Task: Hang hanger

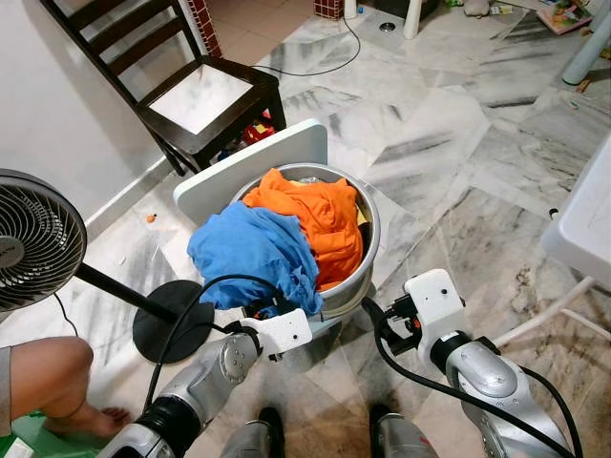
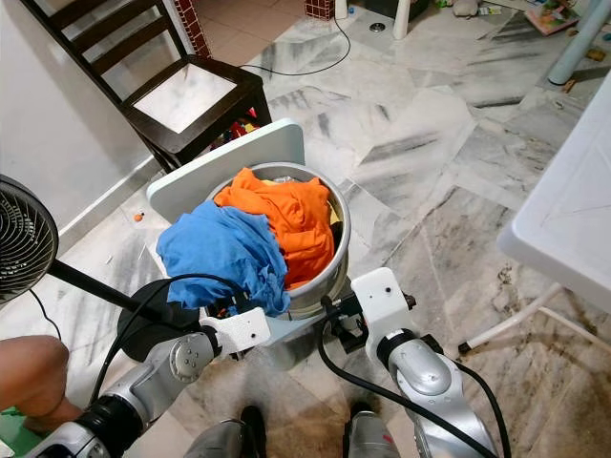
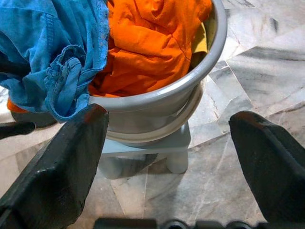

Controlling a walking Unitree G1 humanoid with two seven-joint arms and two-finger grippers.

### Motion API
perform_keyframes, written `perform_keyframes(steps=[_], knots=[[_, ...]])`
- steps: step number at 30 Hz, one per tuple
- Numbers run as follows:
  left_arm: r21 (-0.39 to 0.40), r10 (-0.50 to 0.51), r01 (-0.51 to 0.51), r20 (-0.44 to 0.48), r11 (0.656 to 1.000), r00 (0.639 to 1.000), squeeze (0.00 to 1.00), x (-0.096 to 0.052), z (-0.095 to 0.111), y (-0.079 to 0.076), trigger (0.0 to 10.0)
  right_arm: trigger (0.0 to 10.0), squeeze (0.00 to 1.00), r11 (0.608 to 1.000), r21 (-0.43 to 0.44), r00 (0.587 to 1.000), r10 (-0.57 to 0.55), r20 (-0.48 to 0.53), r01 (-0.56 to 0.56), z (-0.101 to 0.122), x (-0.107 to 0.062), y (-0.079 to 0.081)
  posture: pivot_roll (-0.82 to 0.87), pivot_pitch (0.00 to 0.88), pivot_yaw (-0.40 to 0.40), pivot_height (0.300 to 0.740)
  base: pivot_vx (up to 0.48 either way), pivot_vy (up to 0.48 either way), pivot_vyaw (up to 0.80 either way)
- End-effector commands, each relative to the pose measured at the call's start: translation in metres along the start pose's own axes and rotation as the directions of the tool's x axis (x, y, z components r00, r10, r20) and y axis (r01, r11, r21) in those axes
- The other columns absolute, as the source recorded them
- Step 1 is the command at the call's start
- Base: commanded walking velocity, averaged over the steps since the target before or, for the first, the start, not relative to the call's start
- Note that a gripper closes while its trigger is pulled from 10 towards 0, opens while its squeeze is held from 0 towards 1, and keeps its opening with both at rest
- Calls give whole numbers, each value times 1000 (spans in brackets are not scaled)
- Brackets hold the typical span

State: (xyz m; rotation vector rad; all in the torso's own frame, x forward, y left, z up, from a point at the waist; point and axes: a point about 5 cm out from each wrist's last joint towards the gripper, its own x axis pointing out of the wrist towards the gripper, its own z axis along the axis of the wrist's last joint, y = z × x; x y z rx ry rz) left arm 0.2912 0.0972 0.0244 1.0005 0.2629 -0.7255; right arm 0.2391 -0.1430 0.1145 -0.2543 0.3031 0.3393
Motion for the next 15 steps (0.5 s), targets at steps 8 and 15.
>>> perform_keyframes(steps=[8, 15], knots=[[58, 70, -68, -24, 996, 997, 0, -3, -15, 12, 0, 10000, 0, 1000, 2, 1000, 3, 3, -3, -1, 0, 4, -127, 276, 144, 740, 0, 0, 0], [64, 186, -186, 15, 980, 982, 0, -4, -13, 31, 0, 10000, 0, 1000, 1, 1000, -3, 9, 3, 0, 1, 4, -121, 275, 143, 740, 0, 0, 0]])
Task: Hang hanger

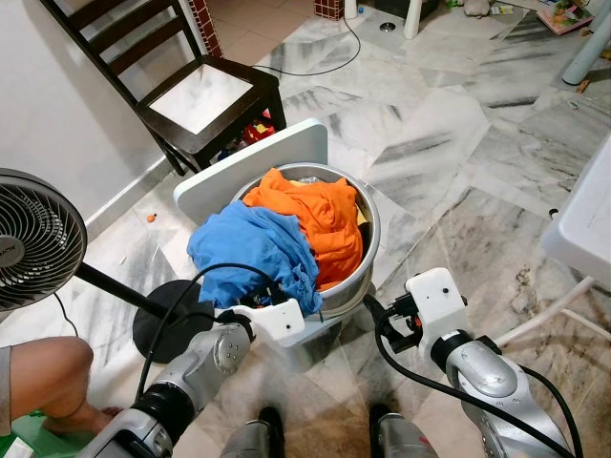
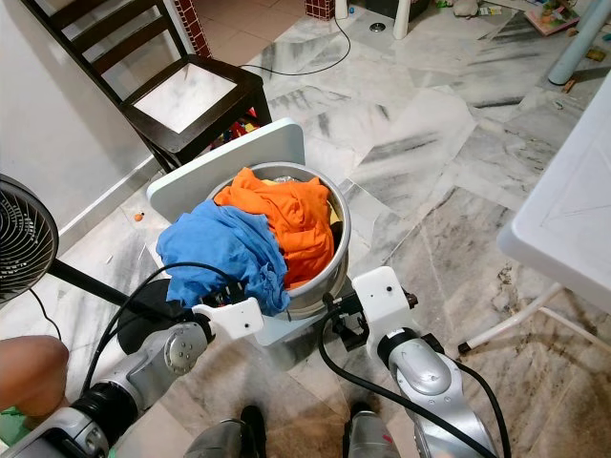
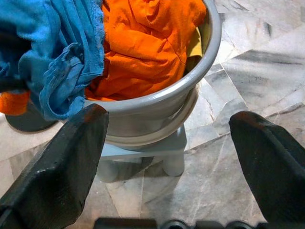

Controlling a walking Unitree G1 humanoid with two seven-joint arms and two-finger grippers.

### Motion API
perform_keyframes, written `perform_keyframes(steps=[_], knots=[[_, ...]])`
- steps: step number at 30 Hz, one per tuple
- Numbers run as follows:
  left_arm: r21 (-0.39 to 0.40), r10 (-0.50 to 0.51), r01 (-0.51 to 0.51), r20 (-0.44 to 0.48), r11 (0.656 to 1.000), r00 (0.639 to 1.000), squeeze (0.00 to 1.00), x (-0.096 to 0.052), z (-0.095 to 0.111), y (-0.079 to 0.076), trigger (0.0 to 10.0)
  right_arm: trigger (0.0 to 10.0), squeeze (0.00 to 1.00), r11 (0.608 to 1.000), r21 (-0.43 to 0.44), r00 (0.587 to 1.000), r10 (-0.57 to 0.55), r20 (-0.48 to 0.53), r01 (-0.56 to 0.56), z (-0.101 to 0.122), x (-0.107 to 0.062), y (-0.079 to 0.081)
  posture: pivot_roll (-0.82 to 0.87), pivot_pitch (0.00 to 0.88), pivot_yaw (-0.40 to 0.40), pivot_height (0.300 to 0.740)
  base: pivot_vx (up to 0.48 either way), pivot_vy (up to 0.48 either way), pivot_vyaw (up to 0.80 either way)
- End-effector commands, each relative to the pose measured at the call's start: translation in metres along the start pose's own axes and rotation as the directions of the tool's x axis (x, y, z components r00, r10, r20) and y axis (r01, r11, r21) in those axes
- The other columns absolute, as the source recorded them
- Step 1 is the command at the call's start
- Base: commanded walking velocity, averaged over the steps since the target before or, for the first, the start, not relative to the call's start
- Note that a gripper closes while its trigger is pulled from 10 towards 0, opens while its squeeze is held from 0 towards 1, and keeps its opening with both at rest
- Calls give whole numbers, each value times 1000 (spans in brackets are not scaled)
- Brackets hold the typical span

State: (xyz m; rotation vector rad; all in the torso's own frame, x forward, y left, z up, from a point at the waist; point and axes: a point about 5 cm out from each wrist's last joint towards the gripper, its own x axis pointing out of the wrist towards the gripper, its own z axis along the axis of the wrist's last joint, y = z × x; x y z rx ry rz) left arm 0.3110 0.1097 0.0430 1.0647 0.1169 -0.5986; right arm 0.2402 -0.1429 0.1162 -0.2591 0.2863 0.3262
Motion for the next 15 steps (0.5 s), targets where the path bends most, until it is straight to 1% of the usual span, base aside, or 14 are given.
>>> perform_keyframes(steps=[1, 2, 3, 6, 7, 8, 10, 11, 13, 15], knots=[[-6, 31, -31, -16, 999, 999, 0, -4, -9, 3, 0, 10000, 0, 1000, 5, 1000, 13, -4, -12, -2, 1, 5, -120, 274, 142, 740, 0, 0, 0], [-7, 34, -34, -12, 999, 999, 0, -4, -9, 4, 0, 10000, 0, 1000, 5, 1000, 12, -4, -12, -2, 1, 5, -120, 274, 142, 740, 0, 0, 0], [-28, 61, -60, 6, 998, 998, 0, -3, -6, 7, 0, 10000, 0, 1000, 5, 1000, 12, -3, -12, -2, 1, 5, -120, 272, 140, 740, 0, 0, 0], [-61, 95, -93, 36, 994, 995, 0, -3, 0, 12, 0, 10000, 0, 1000, 4, 1000, 10, -2, -10, -2, 1, 4, -120, 271, 139, 740, 0, 0, 0], [-94, 117, -112, 52, 989, 992, 0, -2, 3, 14, 0, 10000, 0, 1000, 4, 1000, 9, 0, -9, -2, 2, 4, -118, 271, 136, 740, 0, 0, 0], [-145, 157, -144, 83, 979, 984, 0, -2, 9, 19, 0, 10000, 0, 1000, 3, 1000, 9, 1, -9, -1, 3, 3, -118, 268, 134, 740, 0, 0, 0], [-200, 187, -160, 121, 966, 975, 0, -3, 16, 23, 0, 10000, 0, 1000, 1, 1000, 10, 4, -10, 0, 4, 3, -116, 267, 132, 740, 0, 0, 0], [-290, 220, -172, 139, 941, 966, 0, -4, 21, 26, 0, 10000, 0, 1000, -4, 1000, 16, 7, -16, 0, 5, 4, -111, 263, 127, 740, 0, 0, 0], [-298, 226, -177, 141, 938, 964, 0, -4, 21, 27, 0, 10000, 0, 1000, -5, 1000, 17, 7, -17, 0, 5, 4, -111, 263, 127, 740, 0, 0, 0], [-323, 237, -178, 152, 930, 960, 0, -5, 23, 29, 0, 10000, 0, 1000, -5, 1000, 17, 7, -17, 0, 5, 4, -111, 262, 125, 740, 0, 0, 0]])
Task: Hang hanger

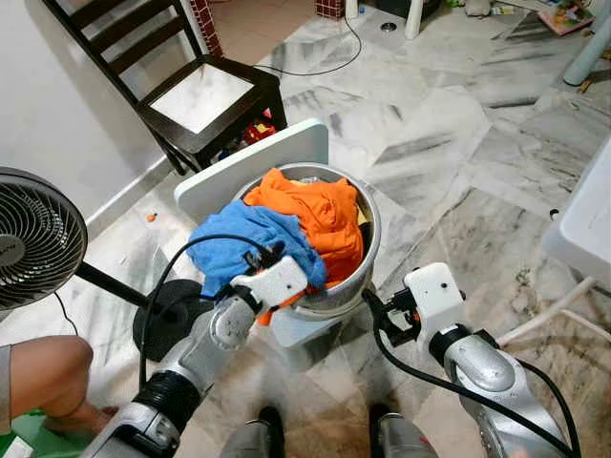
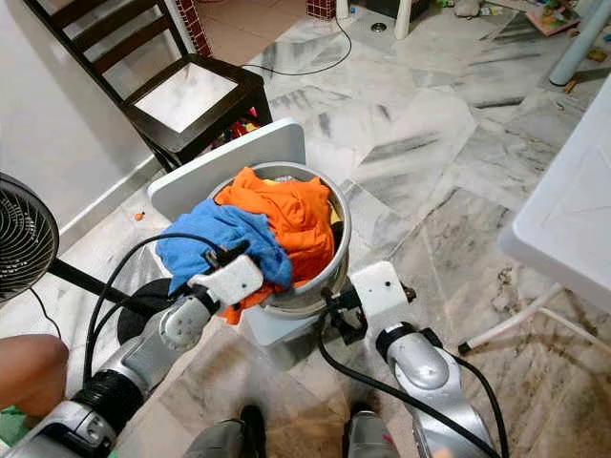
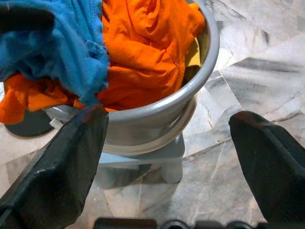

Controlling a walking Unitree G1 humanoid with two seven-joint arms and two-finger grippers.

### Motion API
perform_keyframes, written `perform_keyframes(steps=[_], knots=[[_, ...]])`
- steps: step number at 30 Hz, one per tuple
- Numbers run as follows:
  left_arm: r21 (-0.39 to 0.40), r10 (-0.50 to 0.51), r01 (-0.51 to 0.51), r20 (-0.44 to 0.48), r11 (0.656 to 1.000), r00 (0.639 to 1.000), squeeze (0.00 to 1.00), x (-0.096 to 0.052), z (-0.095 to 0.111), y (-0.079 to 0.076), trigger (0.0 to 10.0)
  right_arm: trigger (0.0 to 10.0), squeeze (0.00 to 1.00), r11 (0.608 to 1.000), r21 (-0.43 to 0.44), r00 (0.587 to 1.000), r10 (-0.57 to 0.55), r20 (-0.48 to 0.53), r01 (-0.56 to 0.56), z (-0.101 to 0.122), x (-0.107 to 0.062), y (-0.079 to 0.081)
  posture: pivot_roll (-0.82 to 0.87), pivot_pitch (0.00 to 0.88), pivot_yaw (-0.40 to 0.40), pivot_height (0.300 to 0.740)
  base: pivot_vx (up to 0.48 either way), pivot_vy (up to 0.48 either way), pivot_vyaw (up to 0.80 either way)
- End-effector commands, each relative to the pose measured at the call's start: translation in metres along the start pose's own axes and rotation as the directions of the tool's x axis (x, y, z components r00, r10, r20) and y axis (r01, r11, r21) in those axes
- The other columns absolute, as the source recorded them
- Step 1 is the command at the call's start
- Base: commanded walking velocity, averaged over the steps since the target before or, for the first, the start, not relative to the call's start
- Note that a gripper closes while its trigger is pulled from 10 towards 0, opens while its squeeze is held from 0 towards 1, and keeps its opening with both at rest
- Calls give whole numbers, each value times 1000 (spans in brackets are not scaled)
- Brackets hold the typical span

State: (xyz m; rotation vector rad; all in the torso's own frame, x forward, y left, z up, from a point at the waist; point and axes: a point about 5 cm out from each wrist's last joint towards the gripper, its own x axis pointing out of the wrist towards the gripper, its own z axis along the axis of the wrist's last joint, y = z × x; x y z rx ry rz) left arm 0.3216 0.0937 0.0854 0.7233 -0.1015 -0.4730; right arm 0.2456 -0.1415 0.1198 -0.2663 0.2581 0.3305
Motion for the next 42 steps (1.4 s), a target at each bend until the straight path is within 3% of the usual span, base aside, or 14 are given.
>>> perform_keyframes(steps=[1, 8, 13, 14, 15, 16, 17, 18, 23, 27, 36, 42], knots=[[-42, 4, -5, -20, 999, 1000, 0, -7, -8, 1, 0, 10000, 0, 1000, 6, 1000, 18, -18, -18, -5, 1, 5, -111, 262, 125, 740, 0, 0, 0], [-158, 96, -80, 96, 984, 991, 0, -6, 17, 22, 0, 10000, 0, 1000, 1, 1000, 20, -3, -20, -2, 9, 5, -96, 235, 116, 740, 0, 0, 0], [-150, 50, -36, 94, 988, 994, 0, -7, 19, 23, 0, 10000, 0, 1000, -1, 1000, 22, 12, -22, 1, 16, 4, -86, 218, 111, 740, 0, 0, 0], [-152, 18, -6, 74, 988, 997, 0, -7, 16, 19, 4471, 10000, 0, 1000, -1, 1000, 22, 13, -22, 1, 17, 4, -85, 218, 111, 740, 0, 0, 0], [-176, -42, 45, 23, 983, 999, 0, -10, 9, 8, 10000, 10000, 0, 1000, -1, 1000, 24, 14, -24, 1, 17, 5, -84, 217, 111, 740, 0, 0, 0], [-176, -42, 45, 23, 983, 999, 0, -10, 9, 8, 10000, 10000, 0, 1000, -1, 1000, 24, 14, -24, 1, 17, 5, -84, 217, 111, 740, 0, 0, 0], [-213, -90, 81, -35, 974, 995, 216, -12, 1, -3, 10000, 10000, 0, 1000, -1, 1000, 26, 15, -26, 0, 17, 7, -87, 218, 112, 740, 0, 0, 0], [-230, -122, 106, -55, 968, 991, 1000, -15, -2, -11, 10000, 10000, 0, 1000, -1, 1000, 27, 15, -27, 0, 17, 7, -89, 221, 114, 740, 0, 0, 0], [-249, -230, 199, -103, 948, 968, 1000, -23, -10, -45, 10000, 10000, 0, 1000, 0, 999, 30, 11, -30, -2, 14, 9, -96, 228, 114, 740, 0, 0, 0], [-269, -270, 228, -131, 936, 954, 1000, -25, -14, -57, 10000, 10000, 0, 1000, -2, 1000, 29, 10, -29, -3, 13, 9, -102, 234, 115, 740, 0, 0, 0], [-267, -285, 230, -191, 936, 939, 1000, -16, -18, -66, 10000, 10000, 0, 1000, -5, 1000, 23, 0, -23, -5, 7, 8, -122, 257, 123, 740, 0, 0, 0], [-236, -268, 218, -209, 947, 940, 1000, -11, -23, -61, 10000, 10000, 0, 1000, 1, 1000, 23, -7, -23, -5, 3, 10, -130, 267, 124, 740, 0, 0, 0]])
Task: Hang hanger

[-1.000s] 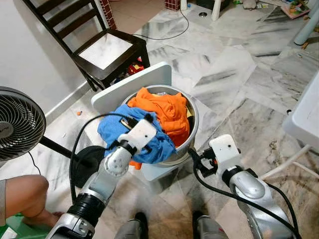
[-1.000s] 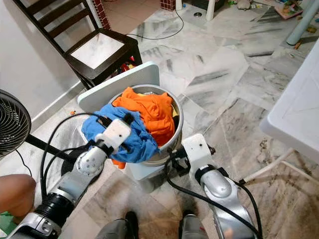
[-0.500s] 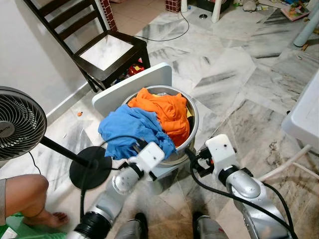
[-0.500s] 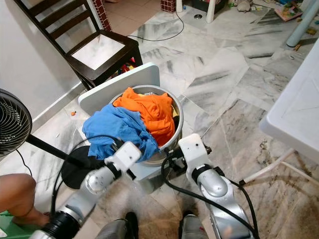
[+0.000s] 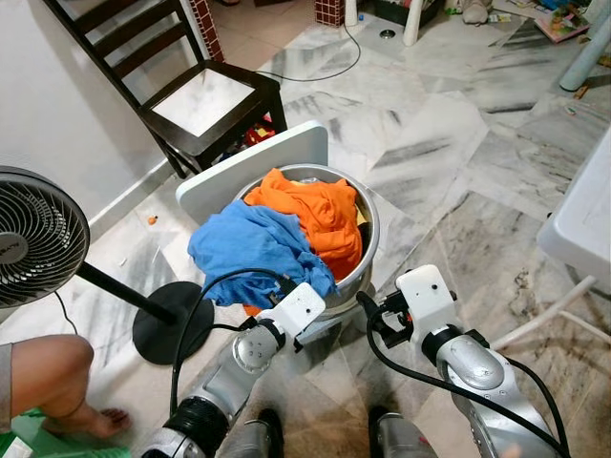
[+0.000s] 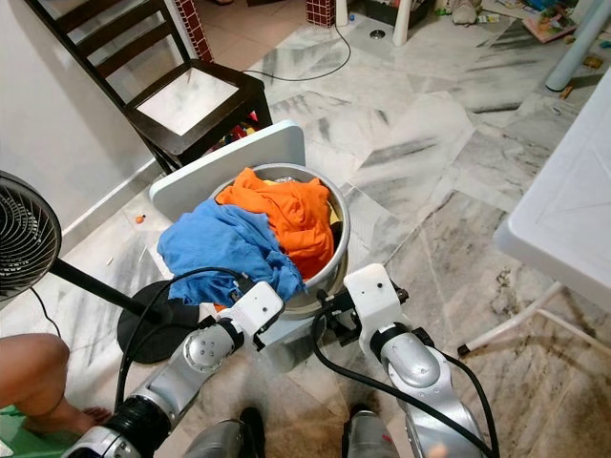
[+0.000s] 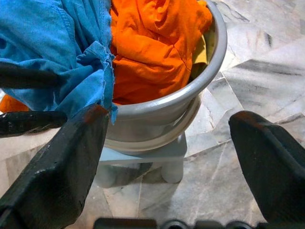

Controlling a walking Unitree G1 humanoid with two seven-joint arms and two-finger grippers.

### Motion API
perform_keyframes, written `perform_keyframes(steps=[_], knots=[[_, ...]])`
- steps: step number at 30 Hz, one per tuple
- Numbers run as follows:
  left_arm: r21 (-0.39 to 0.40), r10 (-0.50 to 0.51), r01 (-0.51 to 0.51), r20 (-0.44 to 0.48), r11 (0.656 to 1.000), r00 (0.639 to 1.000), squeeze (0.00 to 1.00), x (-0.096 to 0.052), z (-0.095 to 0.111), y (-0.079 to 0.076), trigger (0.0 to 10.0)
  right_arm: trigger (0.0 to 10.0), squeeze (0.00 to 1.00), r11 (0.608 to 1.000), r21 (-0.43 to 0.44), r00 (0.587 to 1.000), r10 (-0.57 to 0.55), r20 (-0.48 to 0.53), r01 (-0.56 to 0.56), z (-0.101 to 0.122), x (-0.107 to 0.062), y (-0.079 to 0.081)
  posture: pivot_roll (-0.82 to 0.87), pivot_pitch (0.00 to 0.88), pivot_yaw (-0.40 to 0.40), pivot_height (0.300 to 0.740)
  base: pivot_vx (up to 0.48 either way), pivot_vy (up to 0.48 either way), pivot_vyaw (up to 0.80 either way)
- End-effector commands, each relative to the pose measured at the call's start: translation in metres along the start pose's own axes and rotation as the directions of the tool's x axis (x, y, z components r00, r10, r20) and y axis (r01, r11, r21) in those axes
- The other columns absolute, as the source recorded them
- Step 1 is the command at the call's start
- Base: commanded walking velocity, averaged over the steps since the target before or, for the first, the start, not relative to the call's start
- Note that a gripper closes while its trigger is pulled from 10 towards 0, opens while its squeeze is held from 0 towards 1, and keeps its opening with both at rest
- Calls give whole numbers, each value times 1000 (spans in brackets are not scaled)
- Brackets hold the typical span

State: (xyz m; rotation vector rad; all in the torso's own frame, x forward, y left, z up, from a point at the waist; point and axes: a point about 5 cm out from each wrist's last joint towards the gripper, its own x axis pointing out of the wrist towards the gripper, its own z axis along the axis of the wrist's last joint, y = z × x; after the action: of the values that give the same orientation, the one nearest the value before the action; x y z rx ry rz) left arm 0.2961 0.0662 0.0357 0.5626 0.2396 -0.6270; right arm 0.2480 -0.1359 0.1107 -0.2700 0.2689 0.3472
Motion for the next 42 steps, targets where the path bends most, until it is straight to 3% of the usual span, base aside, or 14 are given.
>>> perform_keyframes(steps=[1, 18, 26, 27, 28, 32, 33, 34, 42], knots=[[8, 1, -1, -31, 1000, 1000, 1000, -2, -9, 2, 10000, 10000, 0, 1000, 6, 1000, 5, 2, -5, 1, -4, 4, -131, 271, 125, 740, 0, 0, 0], [27, -4, 5, -3, 1000, 1000, 1000, 10, 5, 3, 10000, 10000, 0, 1000, 18, 1000, 4, -10, -4, 0, -9, 8, -141, 292, 133, 740, 0, 0, 0], [49, -51, 55, -80, 997, 995, 1000, 13, -3, -6, 10000, 10000, 0, 1000, 23, 1000, 4, -19, -4, 0, -11, 9, -147, 299, 137, 740, 0, 0, 0], [58, -60, 65, -92, 996, 994, 914, 14, -4, -6, 10000, 10000, 0, 1000, 23, 1000, 4, -20, -4, -1, -11, 9, -149, 301, 138, 740, 0, 0, 0], [61, -71, 78, -110, 995, 991, 0, 14, -6, -6, 10000, 10000, 0, 1000, 24, 1000, 5, -22, -4, -1, -12, 10, -150, 303, 138, 740, 0, 0, 0], [72, -84, 94, -137, 993, 987, 0, 15, -9, -6, 9961, 10000, 0, 1000, 24, 1000, 4, -25, -3, -2, -13, 9, -151, 304, 140, 740, 0, 0, 0], [78, -76, 89, -146, 993, 986, 0, 15, -10, -3, 2039, 10000, 0, 1000, 25, 1000, 1, -27, -1, -2, -13, 9, -152, 307, 143, 740, 0, 0, 0], [82, -71, 84, -148, 993, 986, 0, 15, -10, -2, 196, 10000, 0, 1000, 26, 1000, 0, -27, 0, -2, -13, 9, -152, 307, 143, 740, 0, 0, 0], [105, -39, 56, -163, 993, 986, 0, 12, -16, 8, 0, 10000, 0, 1000, 28, 1000, -4, -29, 5, -2, -14, 10, -148, 310, 146, 740, 0, 0, 0]])
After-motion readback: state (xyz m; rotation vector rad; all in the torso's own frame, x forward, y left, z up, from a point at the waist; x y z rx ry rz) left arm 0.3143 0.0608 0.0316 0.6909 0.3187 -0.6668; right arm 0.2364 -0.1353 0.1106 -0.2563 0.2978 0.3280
